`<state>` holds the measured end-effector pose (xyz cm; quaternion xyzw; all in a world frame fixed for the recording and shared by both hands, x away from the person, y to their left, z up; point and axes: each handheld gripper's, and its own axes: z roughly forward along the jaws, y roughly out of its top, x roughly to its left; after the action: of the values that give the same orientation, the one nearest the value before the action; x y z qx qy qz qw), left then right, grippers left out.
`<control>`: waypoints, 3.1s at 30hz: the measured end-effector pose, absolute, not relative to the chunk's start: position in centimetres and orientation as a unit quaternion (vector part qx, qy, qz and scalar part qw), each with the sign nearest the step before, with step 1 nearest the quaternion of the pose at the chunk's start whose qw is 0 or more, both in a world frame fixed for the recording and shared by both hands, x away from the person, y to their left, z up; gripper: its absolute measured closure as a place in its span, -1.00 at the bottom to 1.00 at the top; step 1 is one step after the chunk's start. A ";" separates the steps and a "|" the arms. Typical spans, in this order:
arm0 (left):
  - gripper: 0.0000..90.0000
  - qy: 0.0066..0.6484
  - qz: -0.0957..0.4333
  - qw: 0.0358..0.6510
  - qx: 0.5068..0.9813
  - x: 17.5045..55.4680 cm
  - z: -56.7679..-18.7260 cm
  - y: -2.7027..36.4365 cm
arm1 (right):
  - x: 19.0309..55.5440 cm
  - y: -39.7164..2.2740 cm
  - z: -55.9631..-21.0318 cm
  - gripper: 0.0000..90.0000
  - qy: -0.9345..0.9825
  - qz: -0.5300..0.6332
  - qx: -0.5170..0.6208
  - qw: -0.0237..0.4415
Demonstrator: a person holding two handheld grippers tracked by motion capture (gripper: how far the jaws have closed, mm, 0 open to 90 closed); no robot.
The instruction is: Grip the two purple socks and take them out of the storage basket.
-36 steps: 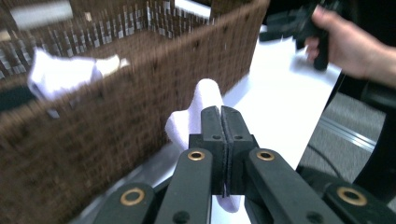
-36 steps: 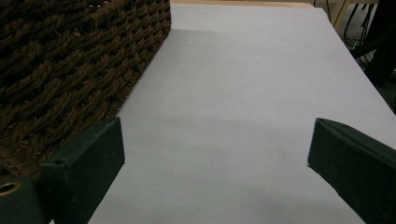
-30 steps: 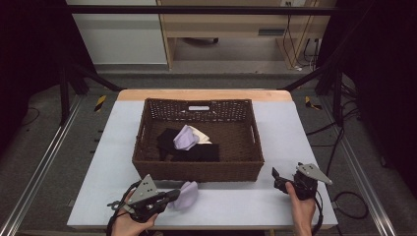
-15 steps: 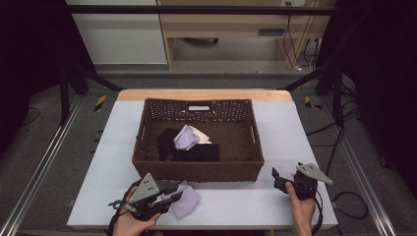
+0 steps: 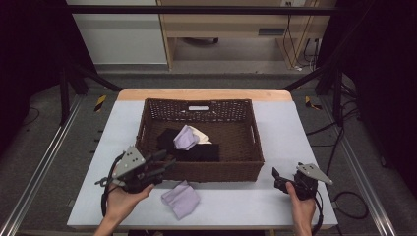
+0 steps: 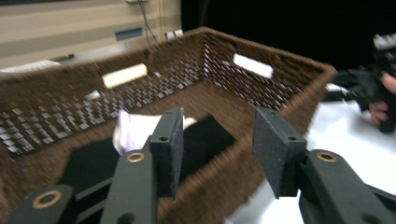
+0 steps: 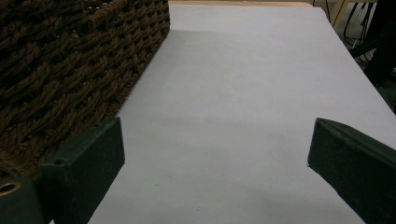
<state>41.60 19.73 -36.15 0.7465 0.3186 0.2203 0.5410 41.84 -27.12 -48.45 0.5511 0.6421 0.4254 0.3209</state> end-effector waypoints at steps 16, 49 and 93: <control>0.06 0.348 0.262 0.527 0.730 50.6 -33.9 17.4 | 41.9 -27.2 -48.5 -0.90 0.641 0.427 0.551 0.320; 0.36 0.414 0.218 0.305 0.829 56.0 -42.7 15.1 | 41.9 -27.2 -48.5 -0.90 0.640 0.428 0.553 0.319; 0.93 0.385 0.256 0.540 0.703 51.3 -33.6 18.5 | 41.9 -27.4 -48.5 -0.90 0.637 0.431 0.555 0.316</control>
<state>51.31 18.51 -33.62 0.7027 0.3851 0.2564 0.5405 41.90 -27.36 -48.48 0.5550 0.6375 0.4307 0.3164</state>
